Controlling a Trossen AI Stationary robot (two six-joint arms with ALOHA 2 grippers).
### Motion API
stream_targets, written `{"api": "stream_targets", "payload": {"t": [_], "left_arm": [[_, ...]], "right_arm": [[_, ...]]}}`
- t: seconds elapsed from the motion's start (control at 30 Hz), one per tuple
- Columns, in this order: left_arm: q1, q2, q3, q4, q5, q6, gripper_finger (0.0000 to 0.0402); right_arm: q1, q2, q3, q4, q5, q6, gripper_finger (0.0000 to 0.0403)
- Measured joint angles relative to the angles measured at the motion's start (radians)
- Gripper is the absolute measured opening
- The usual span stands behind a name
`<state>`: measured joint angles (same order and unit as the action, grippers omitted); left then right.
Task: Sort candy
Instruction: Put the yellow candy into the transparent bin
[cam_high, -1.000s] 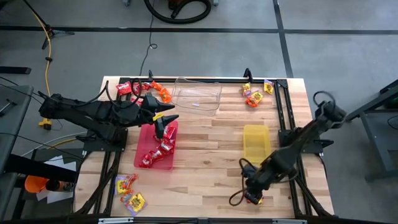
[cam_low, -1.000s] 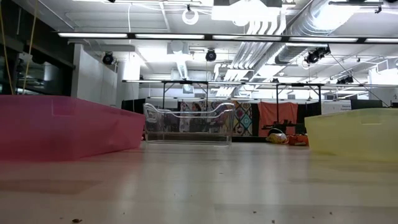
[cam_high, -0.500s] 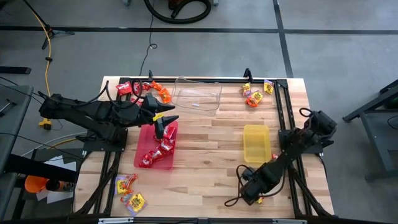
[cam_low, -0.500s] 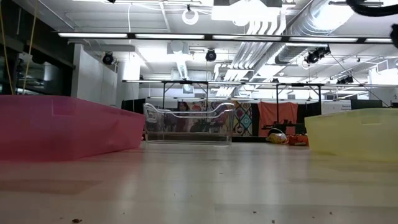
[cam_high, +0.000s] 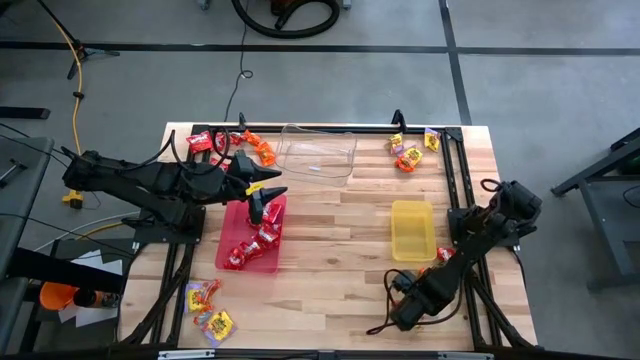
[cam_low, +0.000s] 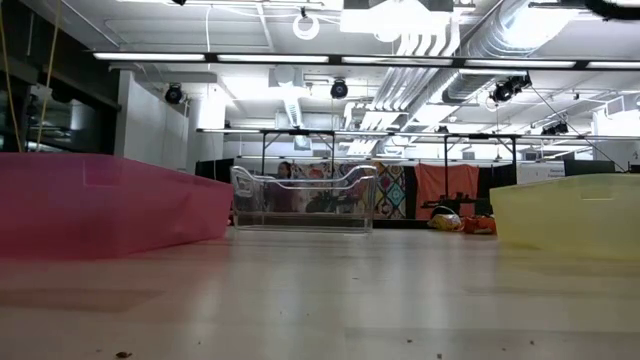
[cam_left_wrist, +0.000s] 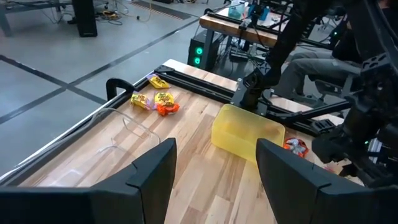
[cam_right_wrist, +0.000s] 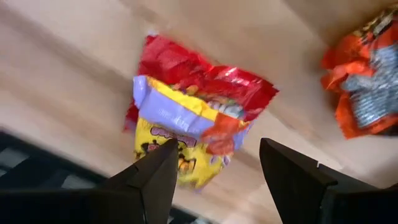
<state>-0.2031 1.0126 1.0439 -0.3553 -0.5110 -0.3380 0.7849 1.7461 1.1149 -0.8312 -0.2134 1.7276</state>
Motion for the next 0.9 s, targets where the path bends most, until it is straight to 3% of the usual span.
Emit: {"api": "stream_targets", "payload": {"t": [0.3,0.4,0.53,0.7,0.9], "left_arm": [[0.000,0.000,0.000,-0.014,0.019,0.000,0.0209],[0.000,0.000,0.000,-0.014,0.019,0.000,0.0209],[0.000,-0.004,0.000,-0.021,0.034,0.014,0.0209],[0.000,-0.030,0.000,-0.029,0.042,0.060,0.0209],[0.001,-0.043,0.000,-0.019,0.018,0.062,0.0209]], "right_arm": [[0.000,0.054,0.000,0.035,0.028,-0.025,0.0205],[0.000,0.046,0.001,0.031,0.032,-0.051,0.0148],[0.000,0.015,0.043,-0.014,0.051,-0.121,0.0024],[-0.009,-0.084,0.111,-0.079,0.116,-0.204,0.0007],[-0.033,-0.250,0.188,-0.190,0.352,-0.299,0.0002]]}}
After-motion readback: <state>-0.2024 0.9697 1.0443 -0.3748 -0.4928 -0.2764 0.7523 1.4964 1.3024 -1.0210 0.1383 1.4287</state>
